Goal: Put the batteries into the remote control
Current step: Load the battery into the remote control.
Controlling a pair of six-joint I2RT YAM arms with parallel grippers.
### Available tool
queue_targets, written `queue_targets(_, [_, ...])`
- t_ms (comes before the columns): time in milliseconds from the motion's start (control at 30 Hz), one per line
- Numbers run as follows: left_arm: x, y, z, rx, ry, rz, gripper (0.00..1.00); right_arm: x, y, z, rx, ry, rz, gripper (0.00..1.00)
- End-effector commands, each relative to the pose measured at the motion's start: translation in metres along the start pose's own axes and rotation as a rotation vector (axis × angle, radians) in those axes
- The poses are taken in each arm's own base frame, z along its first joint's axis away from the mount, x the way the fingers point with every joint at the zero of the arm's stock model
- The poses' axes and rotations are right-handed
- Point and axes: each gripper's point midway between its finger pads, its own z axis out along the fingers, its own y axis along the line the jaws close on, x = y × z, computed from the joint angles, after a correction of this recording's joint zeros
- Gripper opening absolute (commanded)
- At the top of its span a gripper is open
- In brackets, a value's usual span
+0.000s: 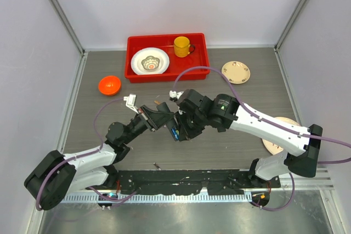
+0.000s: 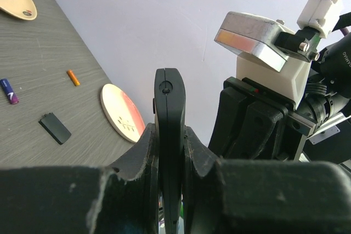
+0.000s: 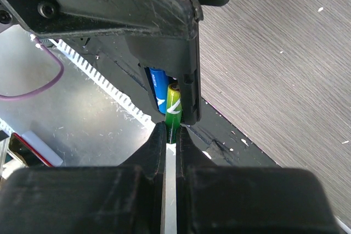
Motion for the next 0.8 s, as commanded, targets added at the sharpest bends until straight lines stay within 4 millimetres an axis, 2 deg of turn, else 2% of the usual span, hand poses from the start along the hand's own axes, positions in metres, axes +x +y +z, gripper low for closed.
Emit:
queue_targets(0, [-0.010,-0.025,-0.001,0.086,-0.040,0.005,0.00,-0.009,0.004,-0.004,0.004,-0.023,0.006,0.01])
queue_targets(433, [0.000,-0.033,-0.009,0.127,0.004,-0.016,0.00,-0.022,-0.002,0.001,0.037,-0.009,-0.009,0.01])
queue_targets(667, [-0.002,-0.029,-0.010,0.108,-0.018,-0.090,0.00,-0.024,-0.009,0.006,0.065,0.026,-0.018,0.01])
queue_targets(767, [-0.004,-0.034,-0.010,0.127,-0.026,-0.113,0.00,-0.023,-0.014,0.009,0.082,0.046,-0.015,0.01])
